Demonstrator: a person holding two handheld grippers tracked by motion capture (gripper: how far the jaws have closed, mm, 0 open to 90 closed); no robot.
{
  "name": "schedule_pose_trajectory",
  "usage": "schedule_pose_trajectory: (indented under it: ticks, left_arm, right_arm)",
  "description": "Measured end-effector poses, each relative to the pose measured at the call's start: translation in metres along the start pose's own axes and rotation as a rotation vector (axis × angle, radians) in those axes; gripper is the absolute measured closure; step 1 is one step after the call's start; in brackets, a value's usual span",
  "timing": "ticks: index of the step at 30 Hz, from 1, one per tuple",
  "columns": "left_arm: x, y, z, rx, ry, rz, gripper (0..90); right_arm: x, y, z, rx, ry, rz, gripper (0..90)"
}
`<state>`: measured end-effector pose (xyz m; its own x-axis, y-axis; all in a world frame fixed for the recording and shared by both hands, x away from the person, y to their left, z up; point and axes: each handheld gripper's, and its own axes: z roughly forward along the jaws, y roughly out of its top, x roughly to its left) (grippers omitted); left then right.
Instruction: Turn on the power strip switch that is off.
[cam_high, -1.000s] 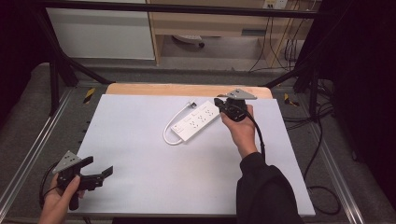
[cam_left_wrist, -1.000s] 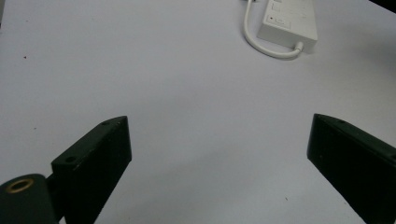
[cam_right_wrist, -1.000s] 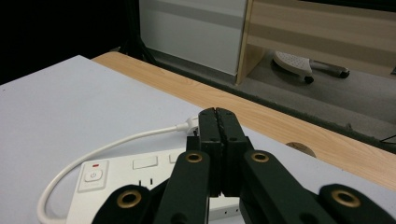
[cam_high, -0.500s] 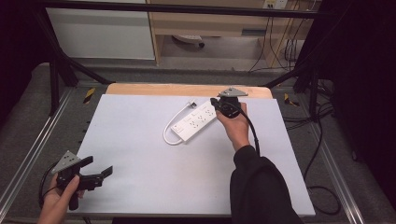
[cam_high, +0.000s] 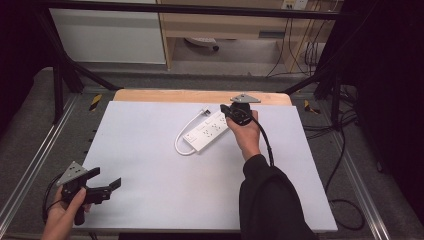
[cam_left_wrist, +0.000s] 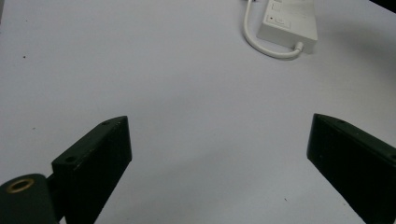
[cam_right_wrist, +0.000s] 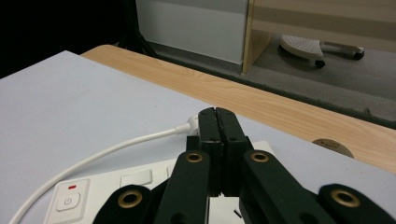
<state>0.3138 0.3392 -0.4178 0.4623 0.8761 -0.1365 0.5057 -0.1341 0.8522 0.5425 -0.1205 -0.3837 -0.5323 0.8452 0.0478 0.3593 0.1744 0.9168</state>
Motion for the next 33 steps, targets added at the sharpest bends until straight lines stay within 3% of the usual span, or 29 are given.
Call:
schedule_pose_trajectory:
  ticks: [33]
  left_arm:
    - [0.000,0.000,0.002,0.009,-0.008,0.001,6.5]
  right_arm:
    - [0.009,-0.008,0.041,0.035,-0.009,0.025,90.0]
